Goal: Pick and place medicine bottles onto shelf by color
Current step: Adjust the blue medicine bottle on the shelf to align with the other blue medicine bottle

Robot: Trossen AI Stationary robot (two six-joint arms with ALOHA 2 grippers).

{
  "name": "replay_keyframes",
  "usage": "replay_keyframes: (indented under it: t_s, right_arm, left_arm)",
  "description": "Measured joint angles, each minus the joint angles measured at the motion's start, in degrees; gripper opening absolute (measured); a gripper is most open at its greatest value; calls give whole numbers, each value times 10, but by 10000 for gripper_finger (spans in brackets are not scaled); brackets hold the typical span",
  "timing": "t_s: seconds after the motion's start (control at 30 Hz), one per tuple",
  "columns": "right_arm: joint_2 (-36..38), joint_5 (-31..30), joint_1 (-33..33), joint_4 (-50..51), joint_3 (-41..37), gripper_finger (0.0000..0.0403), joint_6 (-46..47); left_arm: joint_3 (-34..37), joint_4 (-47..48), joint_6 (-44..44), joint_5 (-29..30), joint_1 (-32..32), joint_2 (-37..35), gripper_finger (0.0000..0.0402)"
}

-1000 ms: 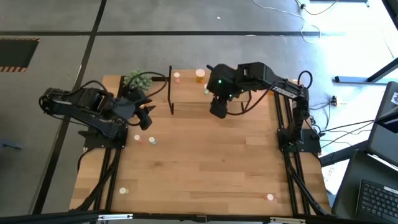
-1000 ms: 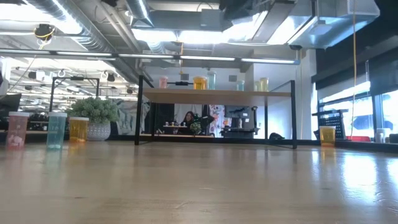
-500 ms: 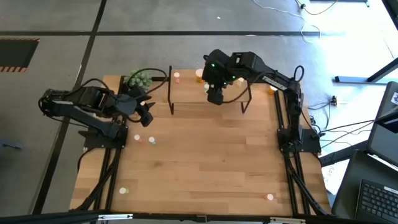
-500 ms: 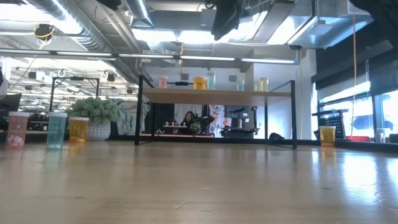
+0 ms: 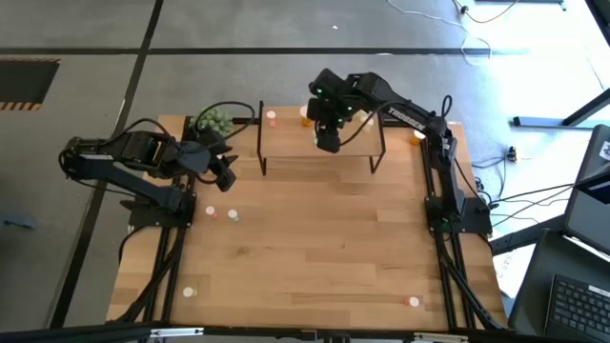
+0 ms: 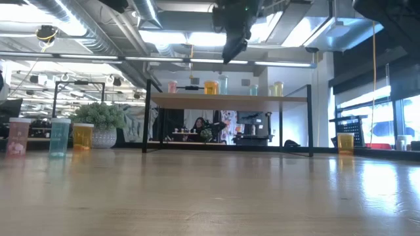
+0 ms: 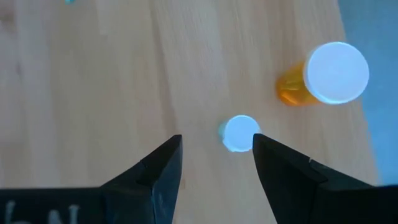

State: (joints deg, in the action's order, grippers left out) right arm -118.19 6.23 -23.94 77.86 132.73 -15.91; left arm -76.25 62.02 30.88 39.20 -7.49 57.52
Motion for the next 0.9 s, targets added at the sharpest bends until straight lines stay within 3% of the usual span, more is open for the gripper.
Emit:
replay_keyframes:
  t_s: [0.1, 0.53, 0.7, 0.9]
  right_arm:
    - [-11, -2, -1, 5, 0, 198, -41]
    - [-18, -5, -27, -1, 0, 198, -36]
    - [-19, 40, -42, 0, 0, 198, -16]
    - [-26, 45, -48, 0, 0, 198, -9]
  left_arm:
    - [0, 0, 1, 3, 0, 0, 128]
    - [0, 0, 4, 12, 26, 0, 128]
    - [0, 0, 4, 12, 36, 0, 128]
    - [0, 0, 4, 12, 45, 0, 128]
